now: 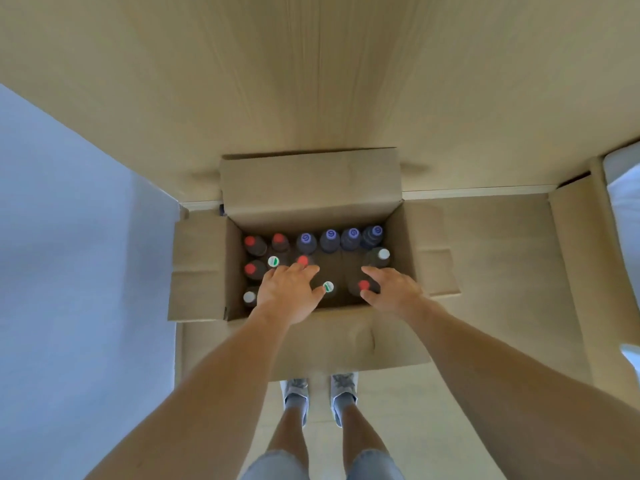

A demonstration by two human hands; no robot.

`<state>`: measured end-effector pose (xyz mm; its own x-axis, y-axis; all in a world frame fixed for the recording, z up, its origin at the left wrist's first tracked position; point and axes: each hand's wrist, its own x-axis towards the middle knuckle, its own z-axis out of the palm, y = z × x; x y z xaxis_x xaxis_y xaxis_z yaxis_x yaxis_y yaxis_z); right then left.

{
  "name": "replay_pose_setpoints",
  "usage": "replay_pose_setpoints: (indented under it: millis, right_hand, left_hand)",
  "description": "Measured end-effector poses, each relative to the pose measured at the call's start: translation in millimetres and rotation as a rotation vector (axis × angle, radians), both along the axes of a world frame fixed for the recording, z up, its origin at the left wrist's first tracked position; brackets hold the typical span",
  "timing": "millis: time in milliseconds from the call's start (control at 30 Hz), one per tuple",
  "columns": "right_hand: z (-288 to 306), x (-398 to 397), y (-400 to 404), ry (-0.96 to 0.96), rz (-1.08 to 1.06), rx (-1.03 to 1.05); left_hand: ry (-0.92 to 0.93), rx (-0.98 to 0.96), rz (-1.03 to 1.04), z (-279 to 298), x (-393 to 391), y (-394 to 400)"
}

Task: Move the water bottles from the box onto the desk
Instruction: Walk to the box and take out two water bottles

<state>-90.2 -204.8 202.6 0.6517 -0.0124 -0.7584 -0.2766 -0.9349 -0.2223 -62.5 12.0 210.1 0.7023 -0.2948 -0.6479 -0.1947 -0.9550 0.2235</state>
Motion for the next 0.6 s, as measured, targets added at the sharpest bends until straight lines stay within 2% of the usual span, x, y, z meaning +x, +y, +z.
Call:
replay_pose_setpoints:
  millis: [333, 600]
  right_hand:
    - [-117.5, 11.7, 11.2, 0.044, -0.049, 0.009]
    - [-170.3, 6.4, -4.2, 0.057, -0.07, -0.072]
  left_hand:
    - [0.127, 0.051, -0.027, -132.6, 23.7, 14.1]
    - [0.121, 0.019, -0.062, -192.3, 33.6, -4.7]
